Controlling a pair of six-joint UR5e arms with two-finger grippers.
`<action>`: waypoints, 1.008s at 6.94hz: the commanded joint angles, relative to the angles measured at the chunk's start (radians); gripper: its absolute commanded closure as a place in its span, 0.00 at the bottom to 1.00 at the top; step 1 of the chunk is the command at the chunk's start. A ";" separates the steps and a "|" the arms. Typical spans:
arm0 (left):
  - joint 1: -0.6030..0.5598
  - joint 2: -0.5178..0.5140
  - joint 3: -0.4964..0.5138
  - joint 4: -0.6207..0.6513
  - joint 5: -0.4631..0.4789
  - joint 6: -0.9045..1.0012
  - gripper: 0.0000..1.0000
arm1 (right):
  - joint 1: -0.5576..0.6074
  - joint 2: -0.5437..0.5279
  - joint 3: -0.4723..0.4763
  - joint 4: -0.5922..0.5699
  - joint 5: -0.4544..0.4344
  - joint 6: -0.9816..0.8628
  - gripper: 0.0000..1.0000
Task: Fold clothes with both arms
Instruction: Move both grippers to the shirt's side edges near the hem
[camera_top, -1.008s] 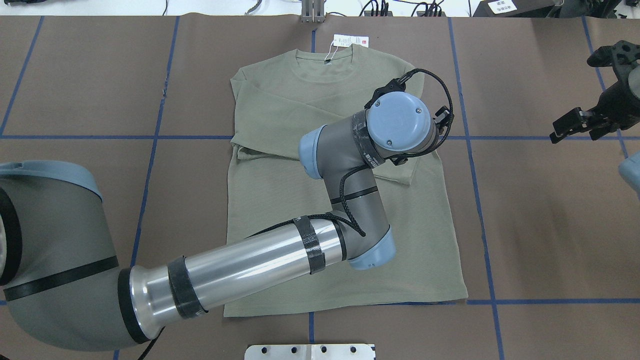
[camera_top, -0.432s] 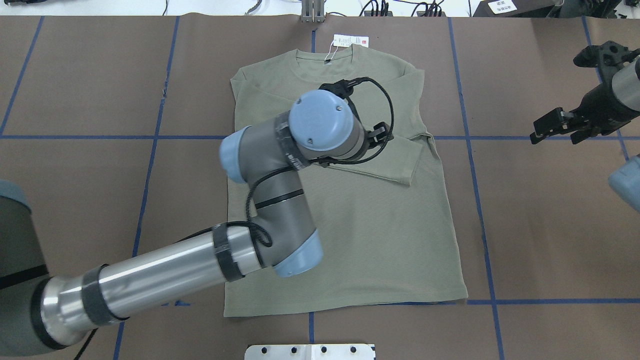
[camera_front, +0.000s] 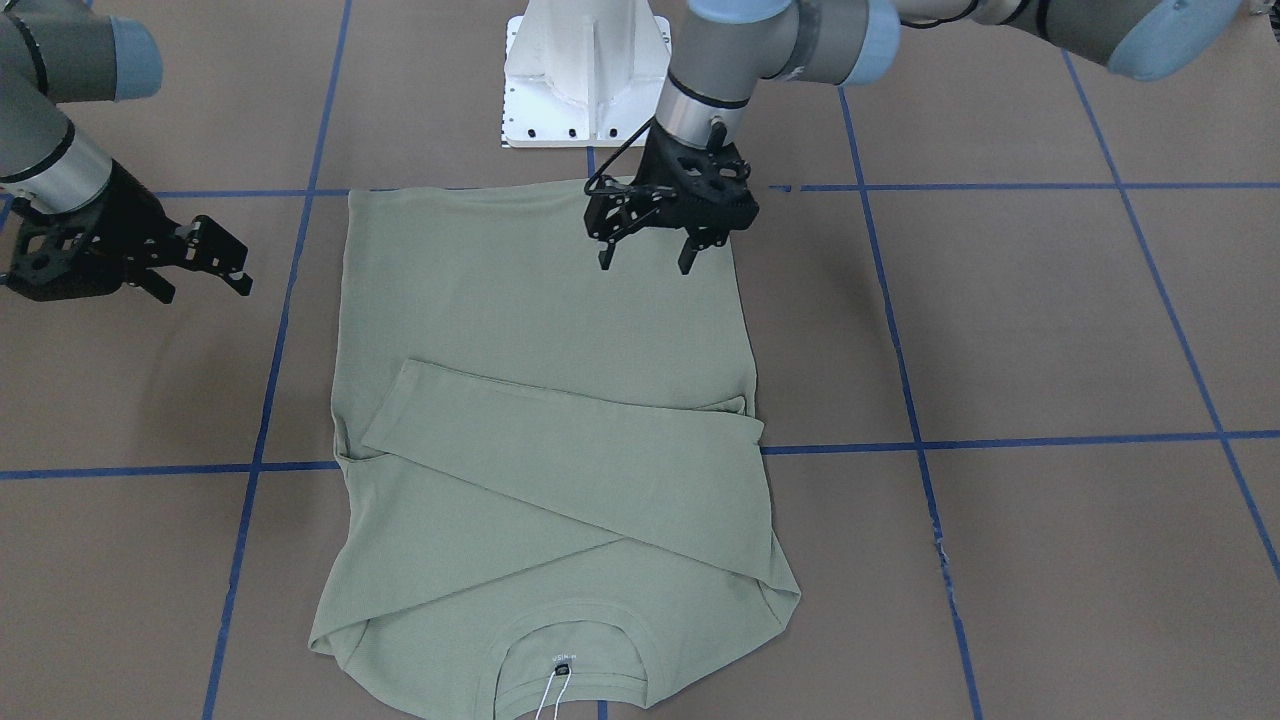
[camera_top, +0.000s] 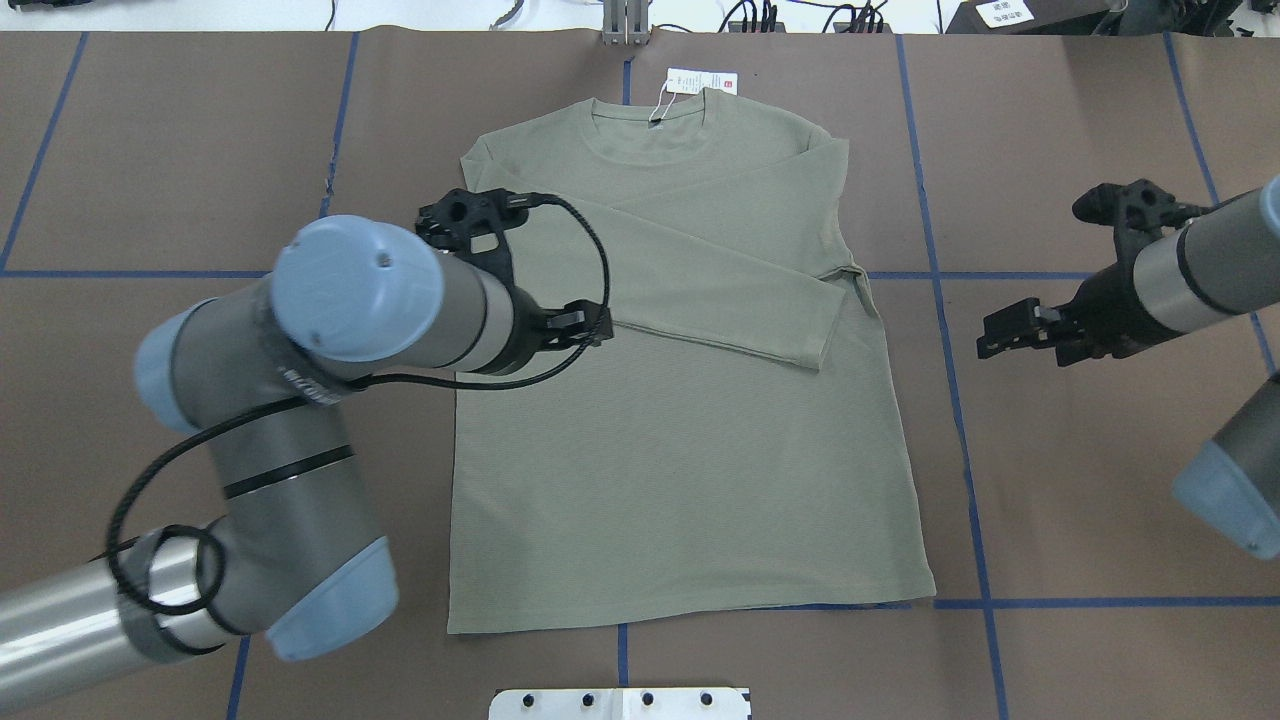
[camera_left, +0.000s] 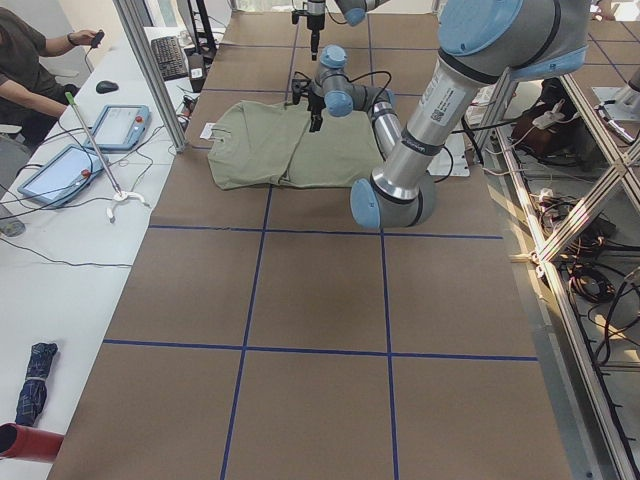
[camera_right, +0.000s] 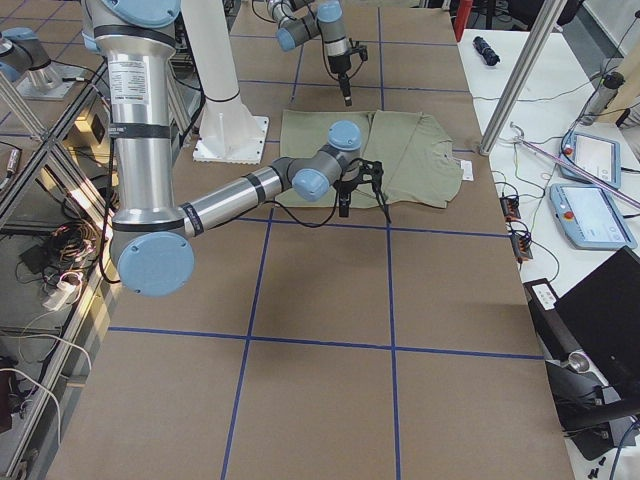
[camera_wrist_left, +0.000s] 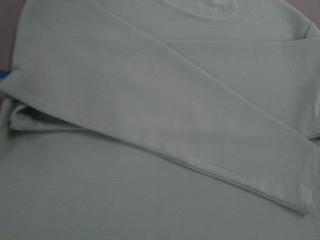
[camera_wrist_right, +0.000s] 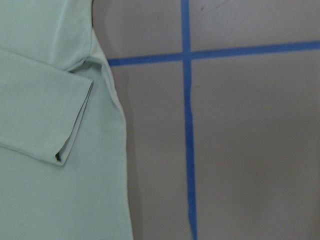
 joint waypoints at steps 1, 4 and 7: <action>-0.003 0.125 -0.110 0.016 -0.001 0.040 0.00 | -0.242 -0.052 0.100 0.052 -0.172 0.216 0.00; -0.001 0.127 -0.113 0.016 -0.001 0.039 0.00 | -0.453 -0.057 0.100 0.051 -0.329 0.321 0.00; -0.001 0.124 -0.127 0.016 -0.001 0.039 0.00 | -0.485 -0.071 0.053 0.049 -0.323 0.325 0.01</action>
